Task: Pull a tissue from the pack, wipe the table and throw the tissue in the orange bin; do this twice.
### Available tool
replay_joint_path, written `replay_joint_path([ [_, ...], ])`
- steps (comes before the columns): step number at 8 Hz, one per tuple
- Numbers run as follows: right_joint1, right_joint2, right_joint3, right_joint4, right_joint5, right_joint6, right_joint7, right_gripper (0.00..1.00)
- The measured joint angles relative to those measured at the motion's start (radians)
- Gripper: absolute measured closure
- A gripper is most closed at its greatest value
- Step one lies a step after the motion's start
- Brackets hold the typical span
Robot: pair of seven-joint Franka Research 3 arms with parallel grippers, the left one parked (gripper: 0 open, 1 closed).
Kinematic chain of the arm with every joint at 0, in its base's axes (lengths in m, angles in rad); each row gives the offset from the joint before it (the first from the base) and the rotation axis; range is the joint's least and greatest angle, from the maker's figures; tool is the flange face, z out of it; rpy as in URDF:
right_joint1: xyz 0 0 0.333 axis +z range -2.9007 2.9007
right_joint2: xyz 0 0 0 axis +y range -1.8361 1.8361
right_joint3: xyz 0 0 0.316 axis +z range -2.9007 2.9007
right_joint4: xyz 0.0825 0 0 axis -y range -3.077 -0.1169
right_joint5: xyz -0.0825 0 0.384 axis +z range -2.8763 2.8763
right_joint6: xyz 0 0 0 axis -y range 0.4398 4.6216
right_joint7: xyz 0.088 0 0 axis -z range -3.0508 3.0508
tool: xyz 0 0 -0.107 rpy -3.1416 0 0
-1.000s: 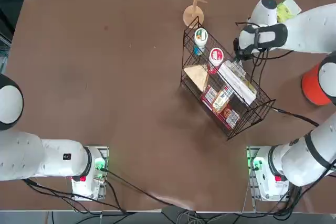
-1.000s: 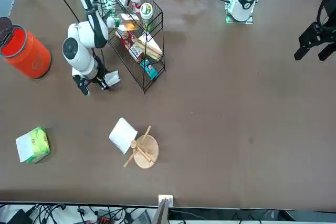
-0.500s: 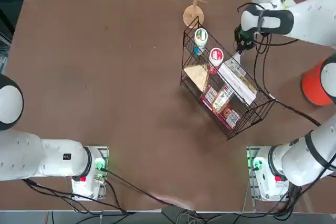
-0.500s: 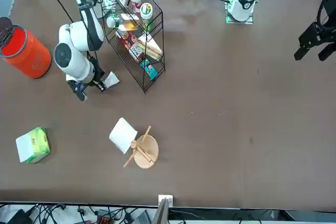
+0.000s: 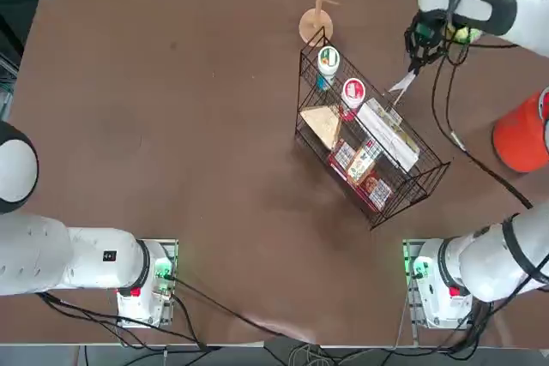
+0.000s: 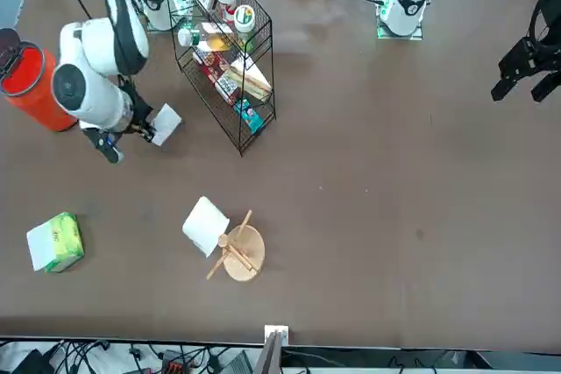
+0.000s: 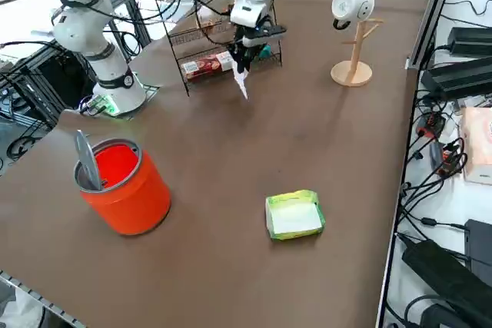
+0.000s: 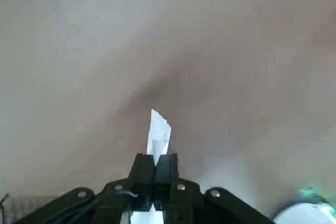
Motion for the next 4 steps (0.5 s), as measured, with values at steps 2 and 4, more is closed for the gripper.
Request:
replay_joint_path([
  [2,-0.058,-0.051,-0.004,0.035,-0.071,-0.121,-0.113,0.98],
  [4,-0.142,-0.095,-0.009,0.049,-0.139,-0.189,-0.282,0.98],
])
